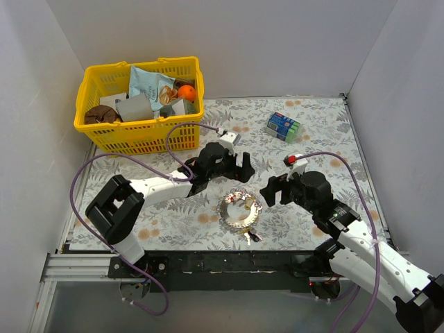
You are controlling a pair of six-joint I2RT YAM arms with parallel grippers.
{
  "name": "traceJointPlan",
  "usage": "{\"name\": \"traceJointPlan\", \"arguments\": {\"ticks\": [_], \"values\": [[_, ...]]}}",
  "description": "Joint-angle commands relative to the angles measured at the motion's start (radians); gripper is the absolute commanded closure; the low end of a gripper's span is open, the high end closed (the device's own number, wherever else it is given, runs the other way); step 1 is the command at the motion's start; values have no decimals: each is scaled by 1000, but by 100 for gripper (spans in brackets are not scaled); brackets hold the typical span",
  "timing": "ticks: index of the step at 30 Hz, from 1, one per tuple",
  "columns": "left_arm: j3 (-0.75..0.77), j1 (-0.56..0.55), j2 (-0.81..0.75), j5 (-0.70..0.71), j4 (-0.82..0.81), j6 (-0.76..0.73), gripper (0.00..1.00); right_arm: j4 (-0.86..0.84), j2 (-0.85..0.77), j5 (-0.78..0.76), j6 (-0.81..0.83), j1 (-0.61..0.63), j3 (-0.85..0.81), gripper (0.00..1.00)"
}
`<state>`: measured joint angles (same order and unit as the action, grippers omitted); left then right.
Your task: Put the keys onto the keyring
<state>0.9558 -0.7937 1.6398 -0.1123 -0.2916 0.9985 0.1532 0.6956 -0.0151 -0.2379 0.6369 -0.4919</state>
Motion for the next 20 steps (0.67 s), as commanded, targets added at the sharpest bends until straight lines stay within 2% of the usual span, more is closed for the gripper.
{"name": "traceJointPlan", "arguments": {"ticks": [1,5,10,20], "values": [[-55,19,-101,243,181,91,2,25,-10,-210,-17,-2,-51,5],[-144,42,-193,266,196,91,2,26,-15,-333,-1,-2,-40,3],[-215,76,-293,411,339,150,2,2,-25,-407,-3,-3,-19,2],[-393,90,-593,427,241,127,2,-141,-36,-445,57,-3,42,1]]}}
